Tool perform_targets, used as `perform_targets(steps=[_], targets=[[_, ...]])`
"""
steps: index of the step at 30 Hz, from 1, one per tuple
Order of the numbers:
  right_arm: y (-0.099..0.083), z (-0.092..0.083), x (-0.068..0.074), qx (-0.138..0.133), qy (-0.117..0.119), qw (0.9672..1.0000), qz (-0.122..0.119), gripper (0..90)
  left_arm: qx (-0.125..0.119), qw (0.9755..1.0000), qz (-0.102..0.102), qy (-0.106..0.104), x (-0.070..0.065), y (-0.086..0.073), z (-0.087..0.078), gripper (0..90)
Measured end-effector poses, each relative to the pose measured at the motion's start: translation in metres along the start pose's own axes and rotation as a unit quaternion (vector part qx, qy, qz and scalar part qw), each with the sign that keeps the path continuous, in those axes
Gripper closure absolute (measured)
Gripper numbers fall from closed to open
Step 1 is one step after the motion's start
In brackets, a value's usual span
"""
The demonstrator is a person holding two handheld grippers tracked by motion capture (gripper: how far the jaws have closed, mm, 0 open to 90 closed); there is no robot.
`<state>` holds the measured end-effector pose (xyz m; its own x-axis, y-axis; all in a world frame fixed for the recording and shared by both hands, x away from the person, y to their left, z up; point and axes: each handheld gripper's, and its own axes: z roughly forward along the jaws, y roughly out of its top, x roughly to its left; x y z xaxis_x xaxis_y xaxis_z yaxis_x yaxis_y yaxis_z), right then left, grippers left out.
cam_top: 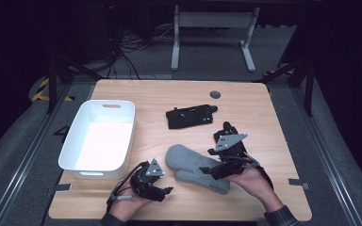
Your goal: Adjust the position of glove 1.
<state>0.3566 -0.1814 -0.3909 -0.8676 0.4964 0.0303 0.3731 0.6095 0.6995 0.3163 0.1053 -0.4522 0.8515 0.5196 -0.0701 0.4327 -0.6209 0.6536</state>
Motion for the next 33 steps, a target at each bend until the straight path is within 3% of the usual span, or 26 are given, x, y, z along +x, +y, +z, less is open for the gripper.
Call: perform_targets(steps=[2,6,10,11,12,13,15,19,21,24,28,33], targets=[[-0.001,-0.002,-0.002,-0.002,-0.002,1.0000,0.001,28.1,-0.006,1.0000,-0.001,-0.003,-0.002,0.003,-0.001,28.0],[-0.005,-0.004,-0.013,-0.003,-0.011,0.9998,0.014,36.6,-0.017,0.9991,0.009,-0.036,-0.010,0.012,-0.003,54.6],[-0.009,-0.006,-0.023,-0.007,-0.024,0.9996,0.014,68.8,-0.019,0.9982,0.019,-0.054,-0.017,0.022,0.004,77.9],[-0.010,-0.005,-0.025,-0.004,-0.028,0.9995,0.016,75.0,-0.012,0.9973,0.027,-0.067,-0.021,0.029,0.012,81.0],[-0.010,-0.005,-0.025,-0.004,-0.028,0.9995,0.016,75.0,-0.012,0.9973,0.027,-0.067,-0.021,0.029,0.012,83.0],[-0.012,-0.002,-0.031,0.005,-0.031,0.9993,0.019,83.7,0.004,0.9967,0.039,-0.070,-0.024,0.036,0.023,84.4],[-0.016,0.002,-0.036,0.021,-0.037,0.9989,0.018,88.7,0.012,0.9968,0.042,-0.067,-0.024,0.040,0.030,85.1],[-0.025,0.009,-0.040,0.054,-0.024,0.9980,0.023,90.0,0.023,0.9973,0.039,-0.058,-0.020,0.043,0.039,85.2],[-0.027,0.010,-0.040,0.059,-0.020,0.9978,0.023,90.0,0.022,0.9982,0.026,-0.050,-0.014,0.044,0.041,85.3],[-0.031,0.013,-0.035,0.064,0.002,0.9977,0.024,90.0,0.020,0.9990,0.005,-0.041,0.002,0.045,0.041,85.2],[-0.031,0.017,-0.024,0.071,0.019,0.9972,0.017,90.0,0.010,0.9997,-0.005,-0.022,0.016,0.050,0.038,84.8],[-0.031,0.022,-0.009,0.074,0.042,0.9964,0.003,90.0,0.010,0.9997,-0.018,-0.014,0.032,0.055,0.039,84.6]])
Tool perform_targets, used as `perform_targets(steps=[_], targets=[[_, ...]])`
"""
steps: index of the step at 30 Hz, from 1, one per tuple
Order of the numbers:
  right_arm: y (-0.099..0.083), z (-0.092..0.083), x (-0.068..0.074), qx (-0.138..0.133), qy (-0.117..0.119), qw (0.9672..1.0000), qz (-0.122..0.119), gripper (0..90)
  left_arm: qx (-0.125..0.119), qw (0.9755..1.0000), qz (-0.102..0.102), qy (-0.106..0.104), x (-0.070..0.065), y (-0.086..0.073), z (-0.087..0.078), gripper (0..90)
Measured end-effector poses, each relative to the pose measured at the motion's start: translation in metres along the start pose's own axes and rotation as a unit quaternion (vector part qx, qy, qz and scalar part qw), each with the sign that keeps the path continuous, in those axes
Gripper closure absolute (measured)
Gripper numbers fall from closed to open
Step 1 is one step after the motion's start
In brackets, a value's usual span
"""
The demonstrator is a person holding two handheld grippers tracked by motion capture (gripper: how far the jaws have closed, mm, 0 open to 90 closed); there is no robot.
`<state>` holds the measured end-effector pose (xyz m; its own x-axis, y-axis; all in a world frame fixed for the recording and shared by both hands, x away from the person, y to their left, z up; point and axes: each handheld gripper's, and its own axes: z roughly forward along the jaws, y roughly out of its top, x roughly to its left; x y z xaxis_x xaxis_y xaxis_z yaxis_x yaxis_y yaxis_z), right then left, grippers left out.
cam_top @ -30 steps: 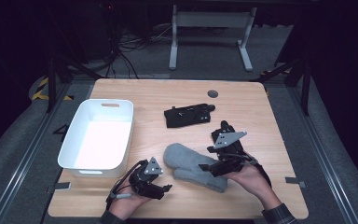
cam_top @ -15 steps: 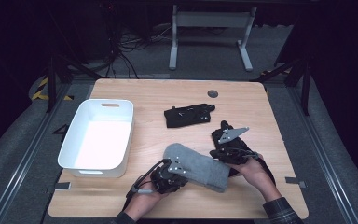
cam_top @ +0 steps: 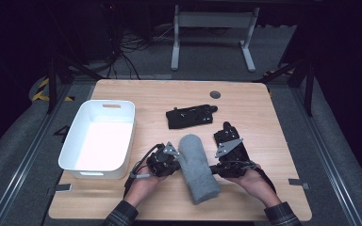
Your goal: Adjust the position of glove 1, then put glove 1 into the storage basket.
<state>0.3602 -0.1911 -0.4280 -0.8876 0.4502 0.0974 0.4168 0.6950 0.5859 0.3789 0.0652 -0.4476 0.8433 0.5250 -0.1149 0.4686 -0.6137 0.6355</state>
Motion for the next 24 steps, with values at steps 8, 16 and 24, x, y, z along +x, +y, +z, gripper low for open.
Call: perform_targets(steps=[8,16,24], targets=[[0.003,0.008,0.017,-0.002,0.027,0.9994,-0.021,90.0,-0.010,0.9999,-0.013,-0.005,0.015,0.014,0.003,84.7],[0.007,0.015,0.030,-0.011,0.041,0.9981,-0.044,90.0,-0.005,0.9999,-0.011,0.005,0.019,0.030,0.011,80.6],[-0.016,-0.024,0.004,-0.060,-0.012,0.9981,0.002,78.9,-0.046,0.9986,-0.024,0.006,0.013,0.037,-0.030,54.2]])
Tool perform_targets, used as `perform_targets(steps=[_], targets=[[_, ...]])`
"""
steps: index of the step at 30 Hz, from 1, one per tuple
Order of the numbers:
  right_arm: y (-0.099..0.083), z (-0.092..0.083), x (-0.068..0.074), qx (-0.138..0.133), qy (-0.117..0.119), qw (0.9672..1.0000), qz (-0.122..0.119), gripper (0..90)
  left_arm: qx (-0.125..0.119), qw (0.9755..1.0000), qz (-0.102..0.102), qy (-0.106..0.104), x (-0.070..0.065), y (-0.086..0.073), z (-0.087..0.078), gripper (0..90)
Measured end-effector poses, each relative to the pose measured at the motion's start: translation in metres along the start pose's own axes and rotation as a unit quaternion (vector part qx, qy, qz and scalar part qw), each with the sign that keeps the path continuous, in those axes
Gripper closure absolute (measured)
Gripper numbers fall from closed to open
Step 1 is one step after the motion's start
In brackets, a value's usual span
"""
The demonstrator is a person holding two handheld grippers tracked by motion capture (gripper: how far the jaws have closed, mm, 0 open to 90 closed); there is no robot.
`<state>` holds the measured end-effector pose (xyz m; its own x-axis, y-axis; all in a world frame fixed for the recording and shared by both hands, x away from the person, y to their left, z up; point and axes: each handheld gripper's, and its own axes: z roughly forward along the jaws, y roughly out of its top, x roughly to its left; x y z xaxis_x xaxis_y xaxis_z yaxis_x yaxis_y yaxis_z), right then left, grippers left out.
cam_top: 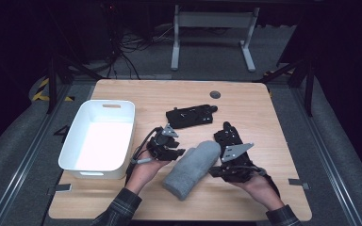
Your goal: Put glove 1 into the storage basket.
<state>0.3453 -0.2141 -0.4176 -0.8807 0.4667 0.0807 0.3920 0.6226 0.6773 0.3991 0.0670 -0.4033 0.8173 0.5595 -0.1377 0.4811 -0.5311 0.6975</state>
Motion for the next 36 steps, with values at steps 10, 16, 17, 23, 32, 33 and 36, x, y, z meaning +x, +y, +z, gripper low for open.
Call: perform_targets(steps=[10,16,17,23,32,33,36], targets=[[-0.043,-0.040,-0.055,-0.038,-0.131,0.9872,0.082,37.3,0.003,0.9987,0.026,-0.043,-0.025,0.011,0.006,14.2],[-0.061,-0.048,-0.082,-0.044,-0.186,0.9740,0.121,21.3,0.043,0.9977,0.033,-0.042,-0.032,0.007,0.035,8.9],[-0.065,-0.049,-0.086,-0.046,-0.196,0.9709,0.130,19.8,0.049,0.9976,0.032,-0.038,-0.033,0.006,0.039,8.9],[-0.081,-0.051,-0.106,-0.055,-0.225,0.9585,0.167,16.3,0.085,0.9949,0.031,-0.046,-0.035,-0.001,0.061,5.9],[-0.089,-0.045,-0.115,-0.055,-0.245,0.9512,0.179,15.9,0.103,0.9918,0.023,-0.072,-0.030,-0.005,0.069,13.1],[-0.089,-0.045,-0.115,-0.055,-0.245,0.9512,0.179,15.9,0.103,0.9918,0.023,-0.072,-0.030,-0.005,0.069,14.9],[-0.090,-0.044,-0.117,-0.053,-0.252,0.9496,0.179,15.7,0.109,0.9908,0.019,-0.078,-0.030,-0.005,0.068,20.2]])
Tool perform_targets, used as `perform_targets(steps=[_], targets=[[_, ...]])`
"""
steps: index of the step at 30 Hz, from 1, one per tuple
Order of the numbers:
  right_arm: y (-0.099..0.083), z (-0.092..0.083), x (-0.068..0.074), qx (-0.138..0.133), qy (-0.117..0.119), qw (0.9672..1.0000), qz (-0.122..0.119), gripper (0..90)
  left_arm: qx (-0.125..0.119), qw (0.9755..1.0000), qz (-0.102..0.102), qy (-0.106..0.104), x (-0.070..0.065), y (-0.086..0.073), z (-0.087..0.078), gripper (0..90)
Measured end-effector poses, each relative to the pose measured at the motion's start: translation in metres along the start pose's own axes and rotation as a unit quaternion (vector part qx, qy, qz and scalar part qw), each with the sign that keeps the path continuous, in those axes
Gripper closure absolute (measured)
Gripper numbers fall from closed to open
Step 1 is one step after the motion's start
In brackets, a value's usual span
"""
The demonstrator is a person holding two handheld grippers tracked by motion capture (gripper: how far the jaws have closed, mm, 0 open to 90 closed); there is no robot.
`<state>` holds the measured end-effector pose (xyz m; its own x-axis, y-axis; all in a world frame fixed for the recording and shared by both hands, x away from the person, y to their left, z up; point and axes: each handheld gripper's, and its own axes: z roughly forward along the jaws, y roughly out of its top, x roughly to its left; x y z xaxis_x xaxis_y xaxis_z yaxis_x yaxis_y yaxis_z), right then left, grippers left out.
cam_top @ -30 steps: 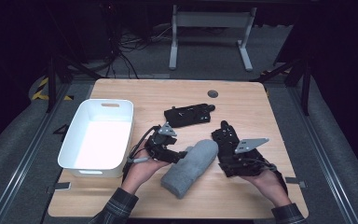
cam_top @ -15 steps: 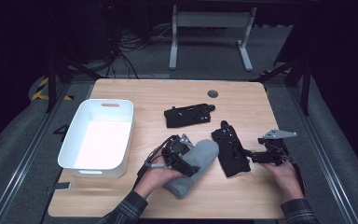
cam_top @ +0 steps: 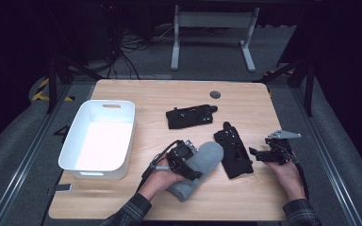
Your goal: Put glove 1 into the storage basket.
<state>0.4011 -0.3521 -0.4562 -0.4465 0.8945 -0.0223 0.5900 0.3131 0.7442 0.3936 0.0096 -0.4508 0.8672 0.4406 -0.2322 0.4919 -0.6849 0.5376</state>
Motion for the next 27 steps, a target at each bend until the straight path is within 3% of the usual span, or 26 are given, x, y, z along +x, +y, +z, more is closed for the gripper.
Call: perform_targets(steps=[1,9,13,23,27], targets=[[0.000,0.000,0.000,-0.001,-0.001,1.0000,0.001,15.7,0.001,1.0000,0.000,-0.002,0.000,0.000,-0.001,20.2],[-0.003,0.005,0.002,0.012,-0.005,0.9999,-0.006,15.6,0.009,0.9993,-0.011,-0.034,0.002,0.001,-0.004,51.6],[-0.004,0.008,0.004,0.015,-0.007,0.9998,-0.011,13.9,0.010,0.9995,-0.007,-0.030,-0.001,0.002,-0.008,60.7],[-0.006,0.010,0.002,0.009,-0.003,0.9999,-0.001,9.7,0.006,0.9995,-0.004,-0.030,-0.002,0.003,-0.021,64.7],[-0.006,0.010,0.002,0.010,-0.007,0.9999,0.001,9.1,-0.008,0.9995,-0.005,-0.029,-0.002,0.003,-0.034,64.9]])
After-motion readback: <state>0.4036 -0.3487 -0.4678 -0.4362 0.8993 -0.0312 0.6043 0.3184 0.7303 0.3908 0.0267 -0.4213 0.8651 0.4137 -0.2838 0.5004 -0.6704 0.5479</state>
